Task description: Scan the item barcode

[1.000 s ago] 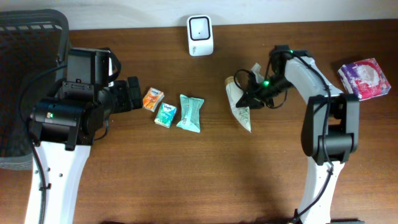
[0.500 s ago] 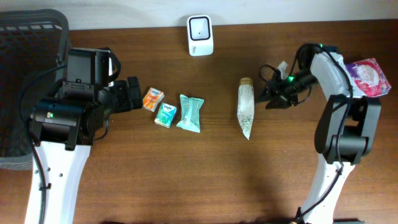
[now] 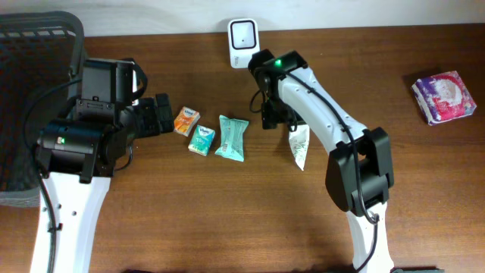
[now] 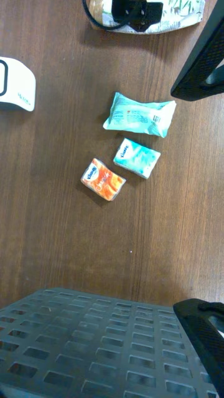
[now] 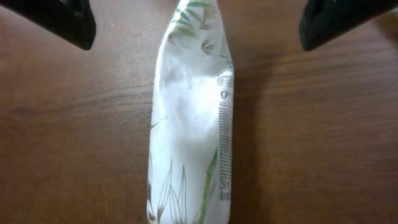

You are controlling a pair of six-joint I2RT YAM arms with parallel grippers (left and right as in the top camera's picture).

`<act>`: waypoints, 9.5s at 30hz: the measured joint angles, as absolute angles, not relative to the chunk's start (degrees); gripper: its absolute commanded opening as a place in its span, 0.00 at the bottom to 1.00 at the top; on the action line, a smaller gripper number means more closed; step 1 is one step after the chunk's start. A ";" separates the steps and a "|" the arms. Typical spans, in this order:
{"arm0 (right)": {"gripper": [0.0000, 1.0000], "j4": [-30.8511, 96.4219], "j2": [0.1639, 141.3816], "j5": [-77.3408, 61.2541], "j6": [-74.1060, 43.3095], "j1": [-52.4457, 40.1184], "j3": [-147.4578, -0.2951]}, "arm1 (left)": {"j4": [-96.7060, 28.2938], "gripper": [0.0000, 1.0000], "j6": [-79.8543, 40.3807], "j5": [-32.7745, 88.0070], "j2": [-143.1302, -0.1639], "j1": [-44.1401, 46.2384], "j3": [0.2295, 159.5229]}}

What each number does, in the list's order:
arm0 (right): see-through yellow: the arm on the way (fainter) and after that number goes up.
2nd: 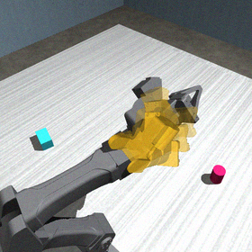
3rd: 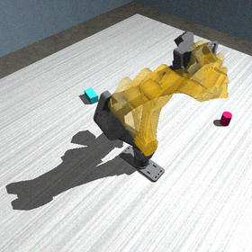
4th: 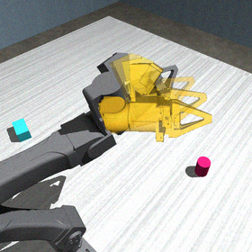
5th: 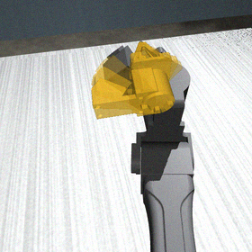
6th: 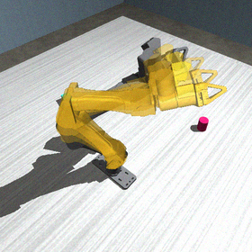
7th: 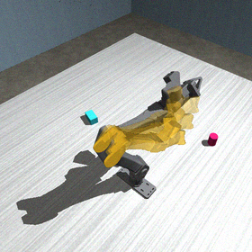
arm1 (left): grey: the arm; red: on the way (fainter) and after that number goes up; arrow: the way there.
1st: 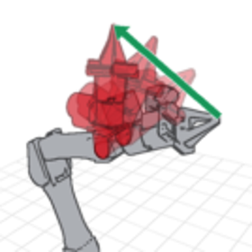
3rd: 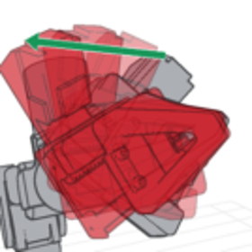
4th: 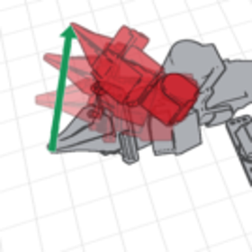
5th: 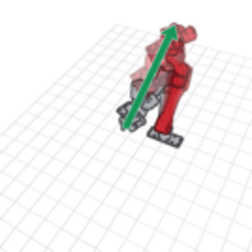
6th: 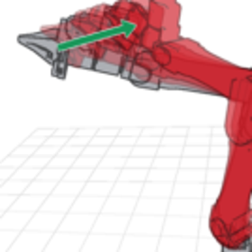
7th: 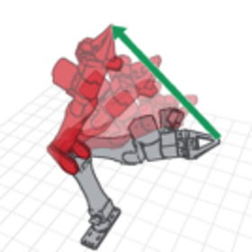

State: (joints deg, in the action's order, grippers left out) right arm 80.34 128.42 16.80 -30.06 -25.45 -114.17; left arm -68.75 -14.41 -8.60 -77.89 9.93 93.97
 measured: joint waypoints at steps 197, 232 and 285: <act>0.81 79.75 137.73 -21.37 7.70 18.37 -131.76 | -68.82 0.99 -14.41 -8.60 -77.89 9.93 93.97; 0.99 76.27 137.49 -28.16 -2.59 -22.46 -123.20 | -68.79 0.99 -14.41 -8.60 -77.89 9.93 93.97; 0.04 65.89 132.16 -20.80 -23.05 -26.68 -109.08 | -68.79 0.99 -14.41 -8.60 -77.91 9.93 93.97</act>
